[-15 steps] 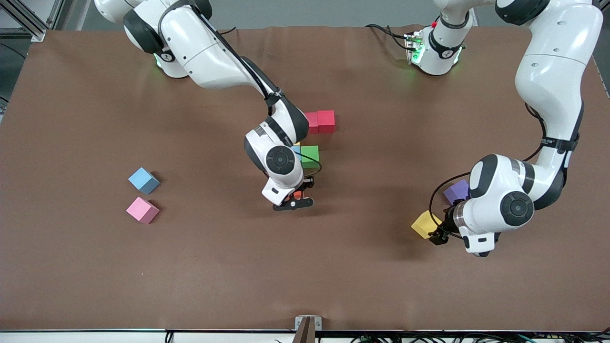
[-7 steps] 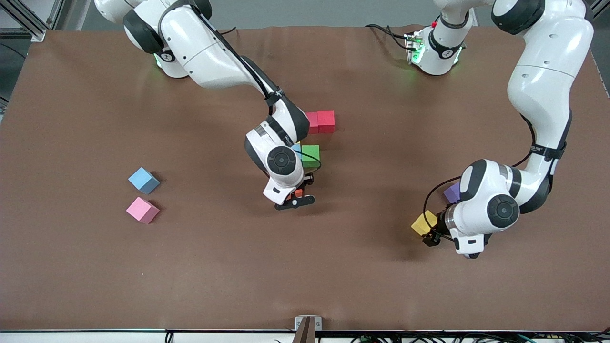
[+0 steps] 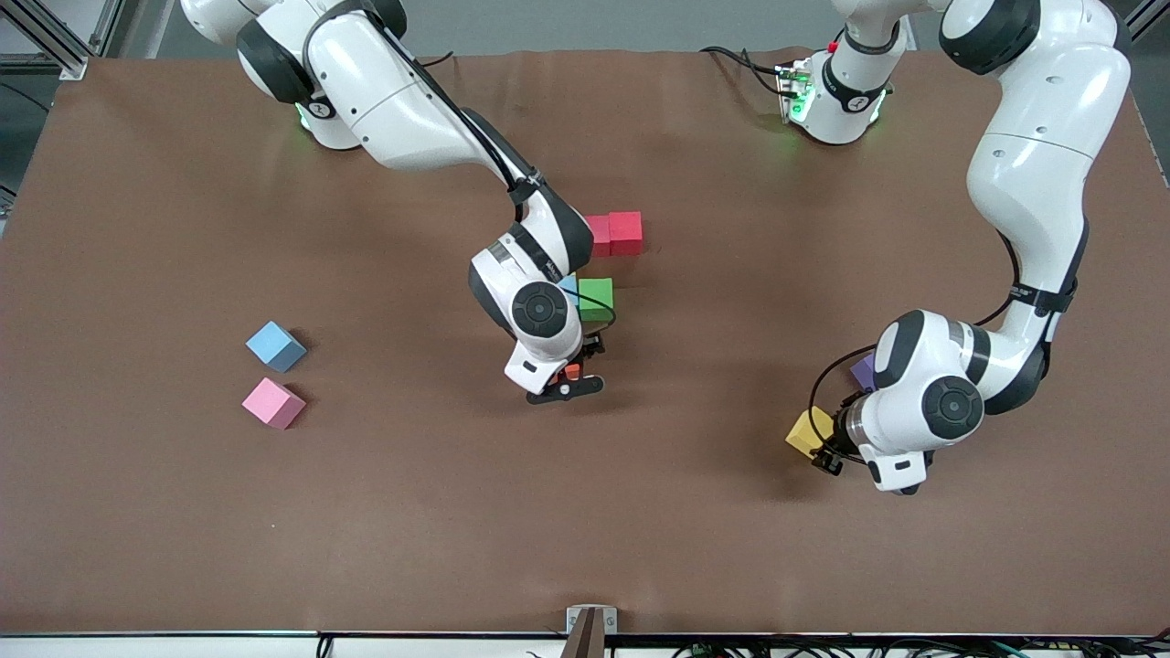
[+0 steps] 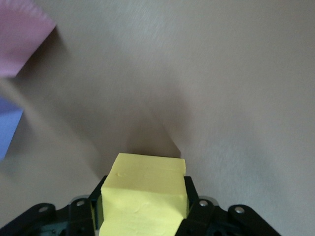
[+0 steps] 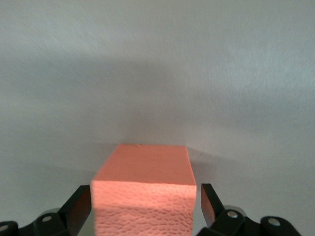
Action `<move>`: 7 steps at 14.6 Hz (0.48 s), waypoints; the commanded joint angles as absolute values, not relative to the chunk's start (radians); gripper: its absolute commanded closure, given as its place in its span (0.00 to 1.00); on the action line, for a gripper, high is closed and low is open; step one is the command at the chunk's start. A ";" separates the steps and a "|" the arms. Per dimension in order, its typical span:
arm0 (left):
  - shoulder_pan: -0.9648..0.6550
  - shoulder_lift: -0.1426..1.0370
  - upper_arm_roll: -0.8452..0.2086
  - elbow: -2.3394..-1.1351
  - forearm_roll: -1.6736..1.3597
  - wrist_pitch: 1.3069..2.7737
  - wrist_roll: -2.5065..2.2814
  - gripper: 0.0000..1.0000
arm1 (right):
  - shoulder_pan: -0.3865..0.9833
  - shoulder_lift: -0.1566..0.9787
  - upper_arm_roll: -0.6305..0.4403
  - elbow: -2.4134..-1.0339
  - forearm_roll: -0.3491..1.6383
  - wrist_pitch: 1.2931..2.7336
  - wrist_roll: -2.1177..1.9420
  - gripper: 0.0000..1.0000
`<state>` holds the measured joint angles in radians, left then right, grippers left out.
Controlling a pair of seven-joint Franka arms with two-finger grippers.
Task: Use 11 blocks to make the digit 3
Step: 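Place the yellow block beside the green block with the left gripper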
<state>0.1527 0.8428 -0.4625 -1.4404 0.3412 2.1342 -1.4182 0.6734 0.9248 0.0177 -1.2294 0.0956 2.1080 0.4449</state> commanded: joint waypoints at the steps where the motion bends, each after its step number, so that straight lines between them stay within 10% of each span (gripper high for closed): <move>1: 0.112 0.798 -0.478 -1.439 0.348 2.040 -1.509 0.81 | 0.637 0.907 0.034 -1.183 0.115 2.065 0.431 0.00; 7: 0.118 0.796 -0.649 -1.476 0.350 1.970 -1.976 0.81 | 0.565 0.620 0.020 -1.195 0.117 1.713 0.422 0.00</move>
